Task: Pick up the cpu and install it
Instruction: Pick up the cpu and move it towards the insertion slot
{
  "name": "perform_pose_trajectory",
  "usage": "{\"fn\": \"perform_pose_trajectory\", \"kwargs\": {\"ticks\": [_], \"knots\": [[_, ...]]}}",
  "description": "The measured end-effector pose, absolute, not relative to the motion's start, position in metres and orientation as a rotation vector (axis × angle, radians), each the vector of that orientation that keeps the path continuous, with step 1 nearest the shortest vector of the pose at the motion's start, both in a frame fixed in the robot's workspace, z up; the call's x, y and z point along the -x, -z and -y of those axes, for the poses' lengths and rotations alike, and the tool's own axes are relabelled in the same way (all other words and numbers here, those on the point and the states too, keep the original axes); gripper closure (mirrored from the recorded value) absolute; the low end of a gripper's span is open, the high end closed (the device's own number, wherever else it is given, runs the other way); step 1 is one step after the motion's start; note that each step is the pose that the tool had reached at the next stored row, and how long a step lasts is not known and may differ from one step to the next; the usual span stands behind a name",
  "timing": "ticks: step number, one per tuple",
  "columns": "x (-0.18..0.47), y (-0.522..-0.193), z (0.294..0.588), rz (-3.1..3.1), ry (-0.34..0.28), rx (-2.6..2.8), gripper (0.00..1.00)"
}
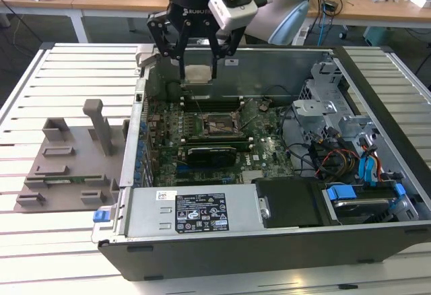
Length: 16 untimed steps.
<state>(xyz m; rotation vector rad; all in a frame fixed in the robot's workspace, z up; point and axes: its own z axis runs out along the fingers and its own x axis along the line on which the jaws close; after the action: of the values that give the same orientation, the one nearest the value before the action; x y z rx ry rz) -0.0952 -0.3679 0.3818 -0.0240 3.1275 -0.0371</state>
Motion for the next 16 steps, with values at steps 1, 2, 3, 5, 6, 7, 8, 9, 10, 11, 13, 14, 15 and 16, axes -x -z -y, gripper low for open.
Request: {"fn": "perform_pose_trajectory", "kwargs": {"ticks": [1, 2, 3, 5, 6, 7, 8, 9, 10, 11, 13, 14, 15, 16], "knots": [[0.092, -0.381, 0.368, -3.128, 0.037, 0.024, 0.45], [0.088, -0.379, 0.367, -3.128, 0.037, 0.024, 0.45], [0.086, -0.378, 0.366, -3.129, 0.037, 0.024, 0.45], [0.080, -0.375, 0.364, -3.130, 0.038, 0.024, 0.45], [0.078, -0.374, 0.363, -3.130, 0.038, 0.024, 0.45], [0.075, -0.372, 0.362, -3.131, 0.038, 0.024, 0.45], [0.075, -0.371, 0.361, -3.131, 0.038, 0.024, 0.45], [0.074, -0.370, 0.360, -3.131, 0.038, 0.024, 0.45], [0.072, -0.367, 0.359, -3.131, 0.038, 0.024, 0.45], [0.071, -0.365, 0.358, -3.131, 0.038, 0.024, 0.45], [0.069, -0.361, 0.358, -3.131, 0.038, 0.024, 0.45], [0.068, -0.360, 0.357, -3.131, 0.038, 0.024, 0.45], [0.067, -0.358, 0.357, -3.131, 0.038, 0.024, 0.45], [0.066, -0.356, 0.357, -3.131, 0.038, 0.024, 0.45]]}}
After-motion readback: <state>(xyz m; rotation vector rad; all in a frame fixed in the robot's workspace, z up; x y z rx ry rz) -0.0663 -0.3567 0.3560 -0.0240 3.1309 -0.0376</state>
